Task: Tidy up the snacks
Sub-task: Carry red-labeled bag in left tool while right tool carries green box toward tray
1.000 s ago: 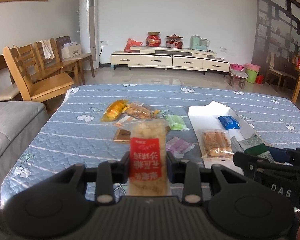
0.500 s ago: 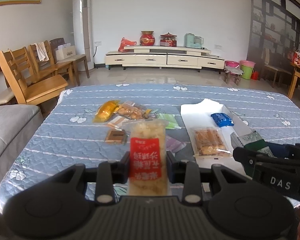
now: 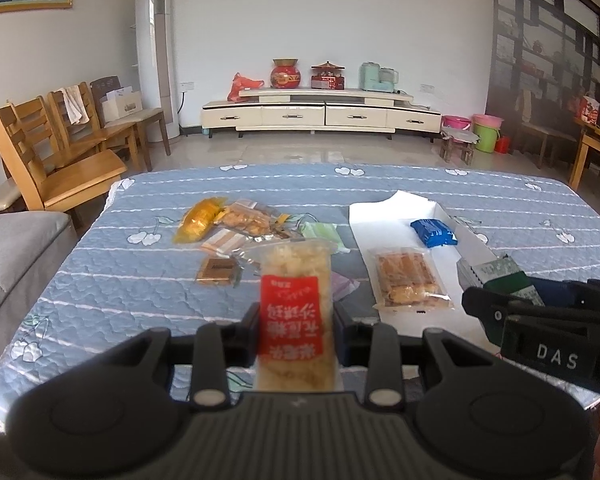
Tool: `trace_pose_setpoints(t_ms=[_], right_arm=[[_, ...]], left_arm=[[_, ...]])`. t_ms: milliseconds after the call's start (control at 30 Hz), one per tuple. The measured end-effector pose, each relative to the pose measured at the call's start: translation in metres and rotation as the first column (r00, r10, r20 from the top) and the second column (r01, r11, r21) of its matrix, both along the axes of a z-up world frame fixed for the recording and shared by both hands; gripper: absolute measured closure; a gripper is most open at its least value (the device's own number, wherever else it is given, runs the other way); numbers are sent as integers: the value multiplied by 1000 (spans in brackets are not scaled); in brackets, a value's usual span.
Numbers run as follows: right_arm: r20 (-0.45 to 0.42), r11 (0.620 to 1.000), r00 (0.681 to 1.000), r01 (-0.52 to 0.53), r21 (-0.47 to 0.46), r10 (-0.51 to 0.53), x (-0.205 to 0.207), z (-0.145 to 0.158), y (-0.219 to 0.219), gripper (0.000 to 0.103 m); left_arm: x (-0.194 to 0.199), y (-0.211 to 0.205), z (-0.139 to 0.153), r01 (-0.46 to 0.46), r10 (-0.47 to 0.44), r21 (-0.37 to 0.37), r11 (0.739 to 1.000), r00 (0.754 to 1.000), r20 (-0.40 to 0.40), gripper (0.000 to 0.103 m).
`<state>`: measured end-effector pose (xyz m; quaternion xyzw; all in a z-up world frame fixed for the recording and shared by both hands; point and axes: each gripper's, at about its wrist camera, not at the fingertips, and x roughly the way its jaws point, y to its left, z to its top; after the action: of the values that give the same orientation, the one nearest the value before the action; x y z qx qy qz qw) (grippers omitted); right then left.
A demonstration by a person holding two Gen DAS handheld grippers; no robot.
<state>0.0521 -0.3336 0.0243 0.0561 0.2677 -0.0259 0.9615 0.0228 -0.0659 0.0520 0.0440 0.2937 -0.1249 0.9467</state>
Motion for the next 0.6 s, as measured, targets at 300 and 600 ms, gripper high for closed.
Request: trace_pose_setpoints(t_ms=[300, 600], right_arm=[[0, 1000, 1000, 22, 0, -22, 2, -2, -1, 39], [1, 999, 999, 42, 6, -42, 3, -4, -4, 39]], left_arm=[[0, -8, -4, 21, -21, 4, 1000, 1000, -7, 69], [-3, -21, -7, 54, -54, 15, 998, 999, -8, 69]])
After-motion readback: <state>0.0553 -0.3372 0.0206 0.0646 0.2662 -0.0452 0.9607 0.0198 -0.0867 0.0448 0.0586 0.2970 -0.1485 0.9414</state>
